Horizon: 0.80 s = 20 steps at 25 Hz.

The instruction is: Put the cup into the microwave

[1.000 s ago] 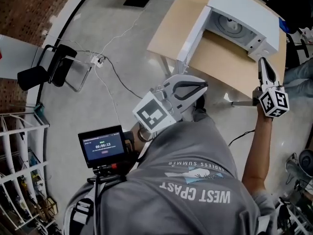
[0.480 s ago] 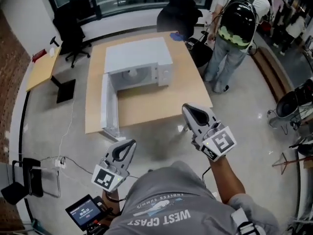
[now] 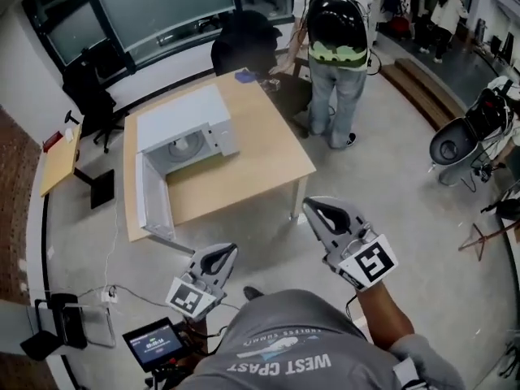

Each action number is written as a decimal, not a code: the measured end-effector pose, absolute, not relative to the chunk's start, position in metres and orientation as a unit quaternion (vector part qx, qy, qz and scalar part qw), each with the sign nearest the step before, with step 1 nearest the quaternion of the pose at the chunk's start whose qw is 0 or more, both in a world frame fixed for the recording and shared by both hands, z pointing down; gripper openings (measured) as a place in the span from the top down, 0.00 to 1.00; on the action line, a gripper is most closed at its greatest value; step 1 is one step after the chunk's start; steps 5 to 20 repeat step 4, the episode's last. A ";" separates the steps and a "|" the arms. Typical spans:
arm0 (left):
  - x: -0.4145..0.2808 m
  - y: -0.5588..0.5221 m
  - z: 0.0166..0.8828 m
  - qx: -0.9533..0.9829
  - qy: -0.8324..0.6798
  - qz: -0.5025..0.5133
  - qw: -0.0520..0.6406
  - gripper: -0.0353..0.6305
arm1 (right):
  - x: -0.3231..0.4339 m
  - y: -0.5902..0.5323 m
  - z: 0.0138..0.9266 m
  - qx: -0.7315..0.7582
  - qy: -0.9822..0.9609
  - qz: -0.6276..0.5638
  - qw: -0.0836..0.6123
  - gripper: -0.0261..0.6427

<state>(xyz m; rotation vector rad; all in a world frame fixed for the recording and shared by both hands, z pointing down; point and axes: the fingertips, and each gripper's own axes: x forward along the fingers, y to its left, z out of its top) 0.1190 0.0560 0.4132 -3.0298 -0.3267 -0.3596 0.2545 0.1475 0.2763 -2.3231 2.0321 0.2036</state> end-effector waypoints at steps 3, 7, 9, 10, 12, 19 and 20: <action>0.200 0.116 0.399 -0.977 -0.176 -0.098 0.066 0.91 | 0.301 0.237 0.248 -0.804 0.584 0.108 0.008 0.93; 0.230 0.137 0.391 -0.974 -0.200 -0.083 0.074 0.91 | 0.318 0.268 0.239 -0.819 0.559 0.129 -0.007 0.93; 0.230 0.137 0.391 -0.974 -0.200 -0.083 0.074 0.91 | 0.318 0.268 0.239 -0.819 0.559 0.129 -0.007 0.93; 0.230 0.137 0.391 -0.974 -0.200 -0.083 0.074 0.91 | 0.318 0.268 0.239 -0.819 0.559 0.129 -0.007 0.93; 0.230 0.137 0.391 -0.974 -0.200 -0.083 0.074 0.91 | 0.318 0.268 0.239 -0.819 0.559 0.129 -0.007 0.93; 0.230 0.137 0.391 -0.974 -0.200 -0.083 0.074 0.91 | 0.318 0.268 0.239 -0.819 0.559 0.129 -0.007 0.93; 0.230 0.137 0.391 -0.974 -0.200 -0.083 0.074 0.91 | 0.318 0.268 0.239 -0.819 0.559 0.129 -0.007 0.93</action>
